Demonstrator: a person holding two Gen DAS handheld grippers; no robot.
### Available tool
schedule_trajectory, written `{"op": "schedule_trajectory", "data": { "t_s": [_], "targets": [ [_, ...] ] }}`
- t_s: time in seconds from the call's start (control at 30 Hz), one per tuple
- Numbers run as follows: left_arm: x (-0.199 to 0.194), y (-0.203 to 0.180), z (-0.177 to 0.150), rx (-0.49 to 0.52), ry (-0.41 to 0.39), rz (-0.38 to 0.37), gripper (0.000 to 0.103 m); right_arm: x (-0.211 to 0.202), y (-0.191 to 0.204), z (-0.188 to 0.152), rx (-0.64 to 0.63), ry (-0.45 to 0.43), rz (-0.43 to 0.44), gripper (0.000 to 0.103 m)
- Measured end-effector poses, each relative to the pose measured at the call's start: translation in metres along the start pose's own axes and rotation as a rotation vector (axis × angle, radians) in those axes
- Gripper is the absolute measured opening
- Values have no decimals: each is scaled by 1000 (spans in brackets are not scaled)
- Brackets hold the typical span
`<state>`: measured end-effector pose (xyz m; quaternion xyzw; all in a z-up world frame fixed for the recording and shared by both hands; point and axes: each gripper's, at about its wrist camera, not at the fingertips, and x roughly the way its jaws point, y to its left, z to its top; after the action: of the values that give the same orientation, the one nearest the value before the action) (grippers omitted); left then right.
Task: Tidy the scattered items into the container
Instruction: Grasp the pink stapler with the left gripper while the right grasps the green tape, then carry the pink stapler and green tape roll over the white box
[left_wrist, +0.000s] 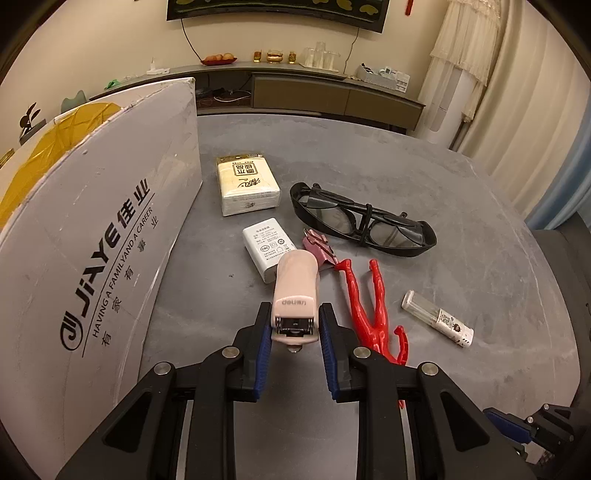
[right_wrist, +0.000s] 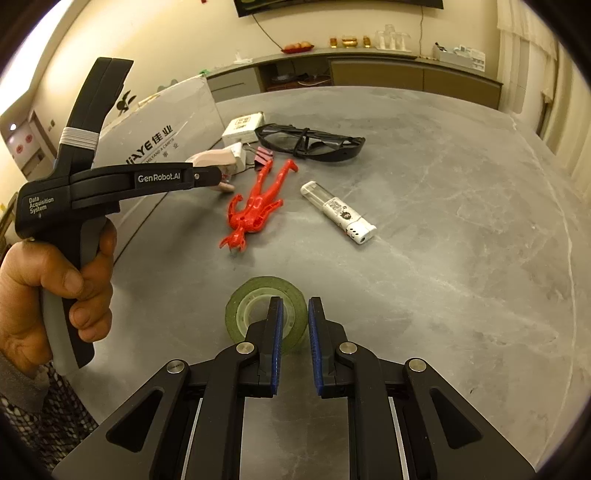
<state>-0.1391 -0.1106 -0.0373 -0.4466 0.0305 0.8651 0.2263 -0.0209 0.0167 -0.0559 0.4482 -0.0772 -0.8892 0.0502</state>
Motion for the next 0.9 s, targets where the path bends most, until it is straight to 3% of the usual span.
{"op": "schedule_trajectory", "data": {
  "t_s": [0.9],
  "targets": [
    [-54, -1, -3, 18, -102, -58, 25, -17, 13, 18, 17, -60, 51, 14]
  ]
}}
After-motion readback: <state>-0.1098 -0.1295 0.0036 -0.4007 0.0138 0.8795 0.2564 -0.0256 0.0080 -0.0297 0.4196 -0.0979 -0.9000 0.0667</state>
